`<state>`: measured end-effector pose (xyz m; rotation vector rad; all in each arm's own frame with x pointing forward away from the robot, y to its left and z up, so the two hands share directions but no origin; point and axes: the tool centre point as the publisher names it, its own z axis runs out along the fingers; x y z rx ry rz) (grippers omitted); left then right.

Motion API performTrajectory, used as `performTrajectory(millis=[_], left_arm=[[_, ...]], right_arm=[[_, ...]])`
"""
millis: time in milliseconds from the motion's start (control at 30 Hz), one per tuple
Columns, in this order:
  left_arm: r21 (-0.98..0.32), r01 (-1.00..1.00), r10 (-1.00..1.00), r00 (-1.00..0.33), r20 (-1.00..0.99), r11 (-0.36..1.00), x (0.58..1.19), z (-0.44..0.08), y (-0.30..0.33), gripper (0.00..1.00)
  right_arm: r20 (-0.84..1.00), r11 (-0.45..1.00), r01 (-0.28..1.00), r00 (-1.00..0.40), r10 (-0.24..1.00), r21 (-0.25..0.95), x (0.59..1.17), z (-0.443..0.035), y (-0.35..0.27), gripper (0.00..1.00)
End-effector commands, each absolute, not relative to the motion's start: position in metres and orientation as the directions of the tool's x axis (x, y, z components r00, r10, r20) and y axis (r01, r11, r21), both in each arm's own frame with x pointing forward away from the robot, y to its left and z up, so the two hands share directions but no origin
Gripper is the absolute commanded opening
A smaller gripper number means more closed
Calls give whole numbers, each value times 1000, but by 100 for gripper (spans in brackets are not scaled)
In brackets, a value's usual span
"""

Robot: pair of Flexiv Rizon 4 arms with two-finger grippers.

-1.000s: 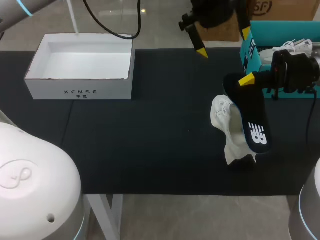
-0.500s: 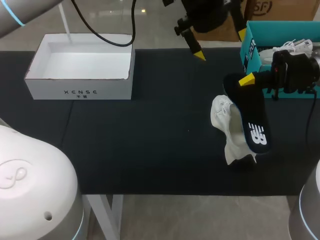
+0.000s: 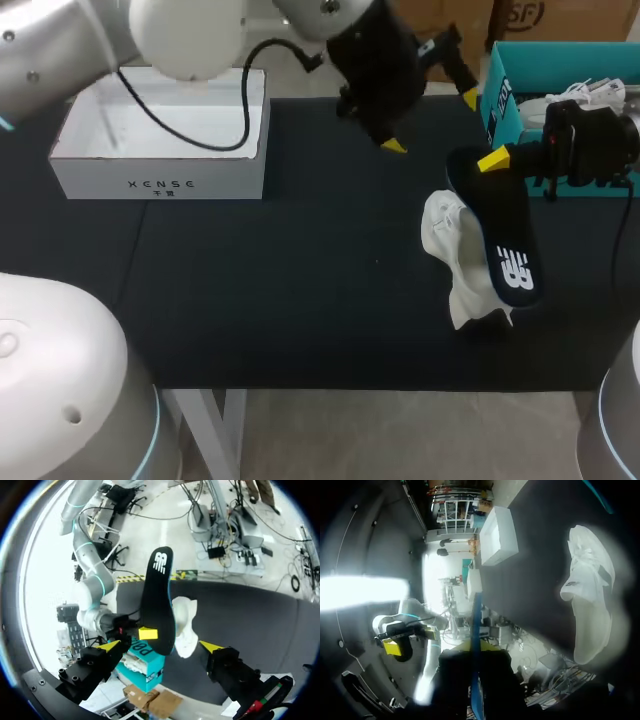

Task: Take the shoe out of the shoebox, open the shoe tongue, remove and reinsert the insole, then place the shoe into the shoebox

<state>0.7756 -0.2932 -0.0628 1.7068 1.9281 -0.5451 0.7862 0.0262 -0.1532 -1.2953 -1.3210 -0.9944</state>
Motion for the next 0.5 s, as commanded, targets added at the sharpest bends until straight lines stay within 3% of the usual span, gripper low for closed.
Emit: performTrajectory(millis=[33,233,500], left_arm=[[67,987,298,20,-954,147,762,-99,-249,100],[75,994,193,58,-979,82,759,-105,-237,100],[48,999,207,44,-977,14,754,-114,-249,100]], right_arm=[[981,90,992,68,179,-85,786,-153,26,0],[981,90,992,68,179,-85,786,-153,26,0],[981,90,992,68,179,-85,786,-153,26,0]])
